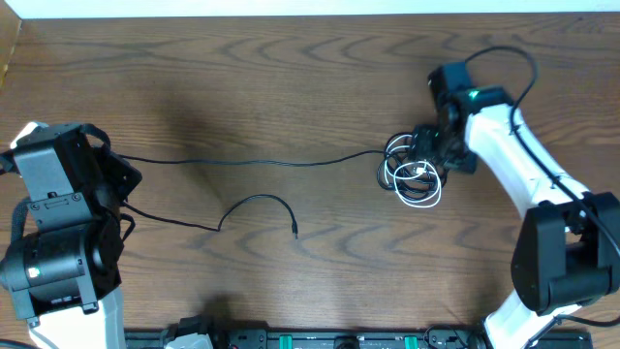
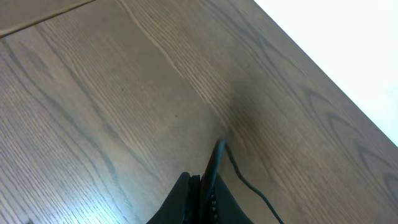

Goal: Untangle cables

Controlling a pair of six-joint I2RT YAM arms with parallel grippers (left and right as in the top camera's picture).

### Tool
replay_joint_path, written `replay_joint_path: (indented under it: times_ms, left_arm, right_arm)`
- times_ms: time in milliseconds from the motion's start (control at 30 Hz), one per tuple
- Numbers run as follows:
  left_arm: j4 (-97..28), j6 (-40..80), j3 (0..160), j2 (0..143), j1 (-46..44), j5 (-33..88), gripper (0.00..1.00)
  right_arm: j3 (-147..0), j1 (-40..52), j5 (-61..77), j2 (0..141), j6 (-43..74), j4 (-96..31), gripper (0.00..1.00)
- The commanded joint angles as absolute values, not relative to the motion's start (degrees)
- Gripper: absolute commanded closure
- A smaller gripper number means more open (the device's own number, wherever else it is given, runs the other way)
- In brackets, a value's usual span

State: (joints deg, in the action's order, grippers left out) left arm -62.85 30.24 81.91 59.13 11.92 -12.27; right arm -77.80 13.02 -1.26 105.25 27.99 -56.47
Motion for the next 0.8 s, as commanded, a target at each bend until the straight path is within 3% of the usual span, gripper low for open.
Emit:
replay_joint_path:
  times_ms: [0,433,767]
  left_arm:
    - [-63.02,30.74,83.37,59.16,12.25,-12.38,0.92]
    - [-63.2,30.74,83.37,59.16,12.25,-12.38,0.93]
    - [-63.2,30.74,83.37,59.16,12.25,-12.4,0.93]
  right_arm:
    - [-73.03,13.98,0.45,105.14,29.61,-53.67,0.21]
    - [-62.96,13.82,-8.32,105.14,33.04,-40.88,0.23]
    - [-63.88,10.7,-17.02,105.12,33.23,-42.61,0.21]
